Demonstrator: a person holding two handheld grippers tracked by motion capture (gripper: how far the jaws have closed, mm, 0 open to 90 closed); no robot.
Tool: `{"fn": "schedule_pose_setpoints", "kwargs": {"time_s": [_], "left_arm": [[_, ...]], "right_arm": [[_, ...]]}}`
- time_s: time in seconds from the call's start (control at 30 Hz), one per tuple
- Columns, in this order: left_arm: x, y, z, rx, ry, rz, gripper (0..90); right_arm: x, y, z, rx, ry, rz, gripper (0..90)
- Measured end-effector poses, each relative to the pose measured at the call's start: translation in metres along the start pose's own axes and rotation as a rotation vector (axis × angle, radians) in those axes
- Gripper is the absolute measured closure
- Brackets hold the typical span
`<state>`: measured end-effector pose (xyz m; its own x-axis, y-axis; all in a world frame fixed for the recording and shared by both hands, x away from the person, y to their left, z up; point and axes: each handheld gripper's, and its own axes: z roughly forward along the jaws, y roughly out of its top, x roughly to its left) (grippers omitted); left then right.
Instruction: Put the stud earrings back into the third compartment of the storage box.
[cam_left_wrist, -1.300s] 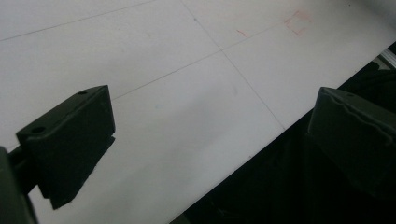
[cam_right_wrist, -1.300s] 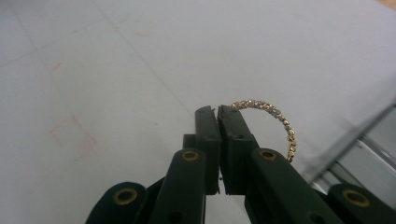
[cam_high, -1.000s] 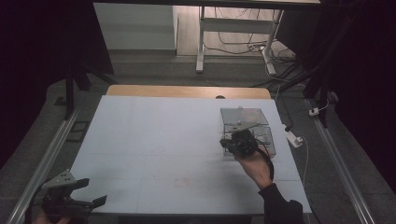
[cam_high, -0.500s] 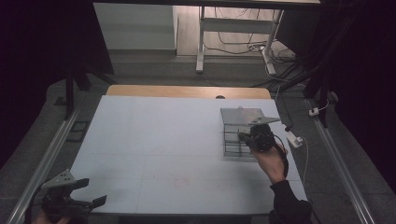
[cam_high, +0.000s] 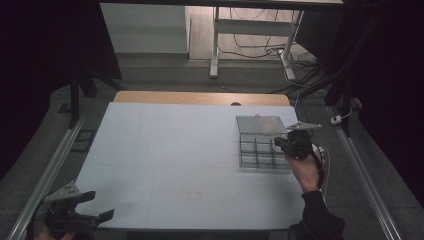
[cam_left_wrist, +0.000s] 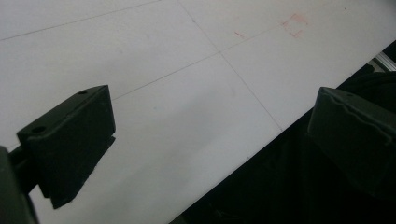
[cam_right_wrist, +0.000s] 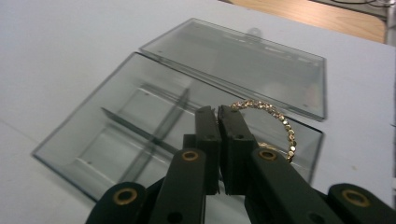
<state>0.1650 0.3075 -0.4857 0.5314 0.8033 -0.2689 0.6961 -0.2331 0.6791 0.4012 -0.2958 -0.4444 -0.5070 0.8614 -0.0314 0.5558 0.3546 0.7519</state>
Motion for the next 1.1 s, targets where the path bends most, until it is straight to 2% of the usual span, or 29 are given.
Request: {"fn": "schedule_pose_setpoints", "kwargs": {"time_s": [0.23,0.33,0.73,0.93,1.1], "left_arm": [[0.0,0.0,0.0,0.002,0.001,0.001,0.8],[0.0,0.0,0.0,0.003,0.002,0.004,0.8],[0.0,0.0,0.0,-0.002,0.0,-0.001,0.8],[0.0,0.0,0.0,-0.003,0.0,-0.003,0.7],[0.0,0.0,0.0,-0.004,-0.002,-0.004,0.5]], "right_arm": [[-0.012,-0.007,0.006,0.001,-0.034,0.014,87.8],[-0.015,-0.008,0.013,0.008,-0.032,0.025,87.8],[-0.02,-0.016,0.039,0.056,-0.049,0.035,86.3],[-0.018,-0.012,0.031,0.014,-0.049,0.049,75.7],[-0.01,-0.009,0.026,0.007,-0.021,0.052,61.6]]}}
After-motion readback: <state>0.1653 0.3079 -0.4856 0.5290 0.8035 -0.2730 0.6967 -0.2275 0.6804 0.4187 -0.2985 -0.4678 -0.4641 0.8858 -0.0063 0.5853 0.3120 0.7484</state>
